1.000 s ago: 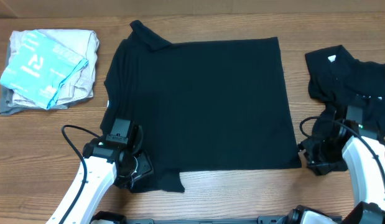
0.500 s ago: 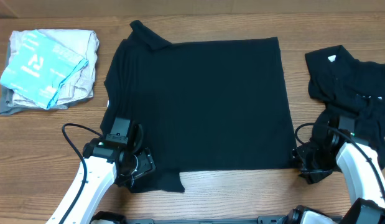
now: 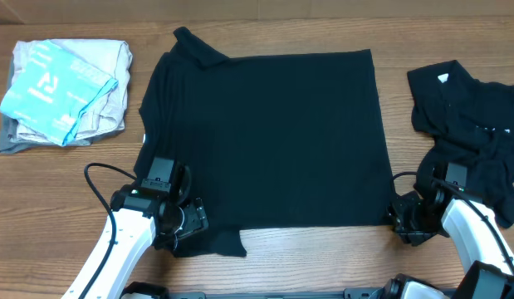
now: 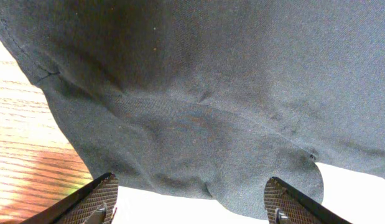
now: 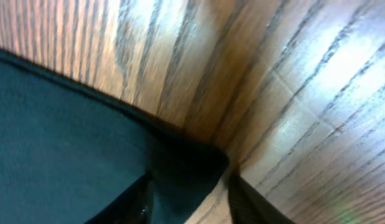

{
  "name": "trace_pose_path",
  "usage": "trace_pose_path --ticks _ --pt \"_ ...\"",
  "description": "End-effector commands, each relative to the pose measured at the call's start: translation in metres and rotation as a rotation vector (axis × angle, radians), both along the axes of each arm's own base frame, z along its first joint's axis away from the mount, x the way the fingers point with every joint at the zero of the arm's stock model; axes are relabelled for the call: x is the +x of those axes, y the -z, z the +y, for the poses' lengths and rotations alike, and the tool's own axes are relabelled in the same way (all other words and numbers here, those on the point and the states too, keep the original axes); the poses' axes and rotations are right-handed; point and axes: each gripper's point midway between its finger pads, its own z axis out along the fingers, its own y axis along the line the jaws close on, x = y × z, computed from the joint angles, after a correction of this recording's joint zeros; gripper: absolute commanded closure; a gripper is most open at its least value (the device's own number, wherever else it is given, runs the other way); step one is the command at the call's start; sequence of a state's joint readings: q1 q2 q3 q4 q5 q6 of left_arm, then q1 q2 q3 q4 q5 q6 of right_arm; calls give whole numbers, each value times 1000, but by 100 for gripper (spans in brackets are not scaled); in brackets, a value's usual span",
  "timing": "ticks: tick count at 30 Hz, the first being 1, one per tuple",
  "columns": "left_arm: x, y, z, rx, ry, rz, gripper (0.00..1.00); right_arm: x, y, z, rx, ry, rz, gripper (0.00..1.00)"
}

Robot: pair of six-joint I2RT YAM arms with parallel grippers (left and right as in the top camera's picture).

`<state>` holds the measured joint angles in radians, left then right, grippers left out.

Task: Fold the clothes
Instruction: 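Grasp the front hem corners with the left and right grippers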

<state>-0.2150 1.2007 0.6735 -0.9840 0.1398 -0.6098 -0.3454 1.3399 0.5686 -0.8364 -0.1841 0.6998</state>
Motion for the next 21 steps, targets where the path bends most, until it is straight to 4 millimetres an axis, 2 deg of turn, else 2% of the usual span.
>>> trace_pose_path --ticks 1,3,6,11,15,21 --pt "5 -6 -1 -11 13 -23 22 -1 2 -5 -28 9 3 68" --pt "4 -6 -1 -10 13 -20 22 -1 2 -6 -36 9 5 81" --pt "1 -6 0 -6 12 -6 20 1 2 -7 -39 9 -2 91" --pt "-13 -1 16 85 -51 61 12 2 2 -8 -41 9 -9 92" --pt "-22 3 18 98 -131 121 6 1 2 -6 -37 1 -5 92" --pt "-40 21 19 104 -221 199 0 1 2 -6 -37 -6 -5 91"
